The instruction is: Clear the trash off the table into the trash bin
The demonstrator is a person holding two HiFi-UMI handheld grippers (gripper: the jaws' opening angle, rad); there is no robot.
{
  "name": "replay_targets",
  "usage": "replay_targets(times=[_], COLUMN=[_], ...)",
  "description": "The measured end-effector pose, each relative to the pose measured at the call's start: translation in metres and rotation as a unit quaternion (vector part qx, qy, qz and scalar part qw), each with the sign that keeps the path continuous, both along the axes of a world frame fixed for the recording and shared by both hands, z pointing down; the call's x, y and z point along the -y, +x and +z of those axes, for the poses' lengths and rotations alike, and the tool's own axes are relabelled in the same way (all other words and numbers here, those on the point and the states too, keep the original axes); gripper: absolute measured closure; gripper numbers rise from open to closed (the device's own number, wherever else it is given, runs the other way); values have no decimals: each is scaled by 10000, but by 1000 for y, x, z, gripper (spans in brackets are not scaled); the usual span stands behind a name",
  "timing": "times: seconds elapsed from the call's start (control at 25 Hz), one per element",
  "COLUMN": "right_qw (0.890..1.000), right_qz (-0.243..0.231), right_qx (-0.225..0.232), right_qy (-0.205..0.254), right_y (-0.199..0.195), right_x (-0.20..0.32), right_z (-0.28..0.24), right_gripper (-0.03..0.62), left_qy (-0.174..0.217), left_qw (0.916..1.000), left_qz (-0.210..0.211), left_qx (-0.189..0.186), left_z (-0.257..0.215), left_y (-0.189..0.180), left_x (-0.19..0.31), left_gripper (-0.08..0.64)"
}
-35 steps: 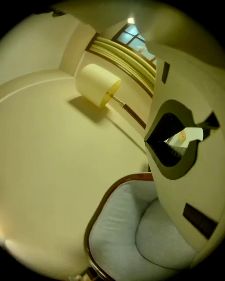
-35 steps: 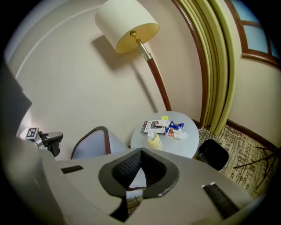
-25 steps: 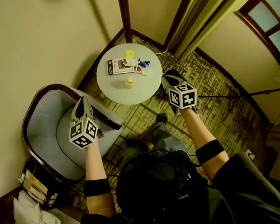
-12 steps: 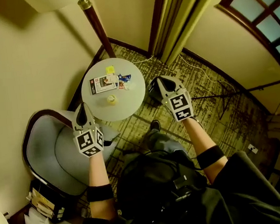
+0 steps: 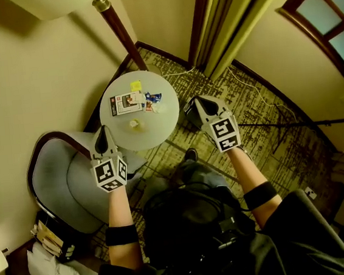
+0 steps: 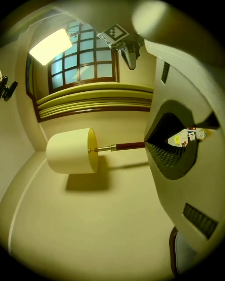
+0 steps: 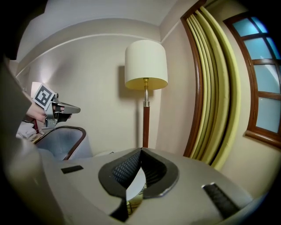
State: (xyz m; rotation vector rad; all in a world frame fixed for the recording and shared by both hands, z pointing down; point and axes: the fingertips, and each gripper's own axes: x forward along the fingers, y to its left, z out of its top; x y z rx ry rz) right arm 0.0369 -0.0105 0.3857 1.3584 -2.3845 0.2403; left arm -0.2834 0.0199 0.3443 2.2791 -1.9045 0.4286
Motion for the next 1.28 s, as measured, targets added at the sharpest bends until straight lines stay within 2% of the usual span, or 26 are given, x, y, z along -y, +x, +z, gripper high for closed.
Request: replay_targets(times=[0.24, 0.36, 0.48, 0.64, 0.68, 0.8, 1.04, 1.28], right_qw=[9996, 9993, 9986, 9975, 9974, 9973, 9966, 9948], right_qz=[-51, -65, 18, 10, 10, 39, 7, -16], right_qx=[53, 16, 24, -113, -146, -139, -63, -83], right_qy=[-270, -368, -529, -695, -708, -726, -823, -1017], right_y=[-3, -9, -14, -19, -20, -26, -42, -54], right_x=[6, 10, 9, 7, 8, 10, 9, -3], right_z=[26, 34, 50, 78, 86, 109, 168, 216], right_gripper=[592, 592, 592, 592, 592, 592, 592, 592], left_qy=[-392, -815, -1163, -1566, -1654, -1804, -1804, -1841], left_qw=[9990, 9960, 9917, 9864, 9851, 9825, 9822, 9807], left_qz=[162, 369, 550, 491, 476, 465, 526, 664], left_qx=[154, 11, 41, 8, 5, -77, -32, 2], left_z=[43, 84, 132, 196, 212, 251, 327, 371], left_y=[5, 13, 17, 17, 17, 21, 26, 28], left_x=[-6, -7, -10, -9, -7, -1, 19, 35], left_gripper=[555, 409, 268, 78, 56, 48, 48, 48])
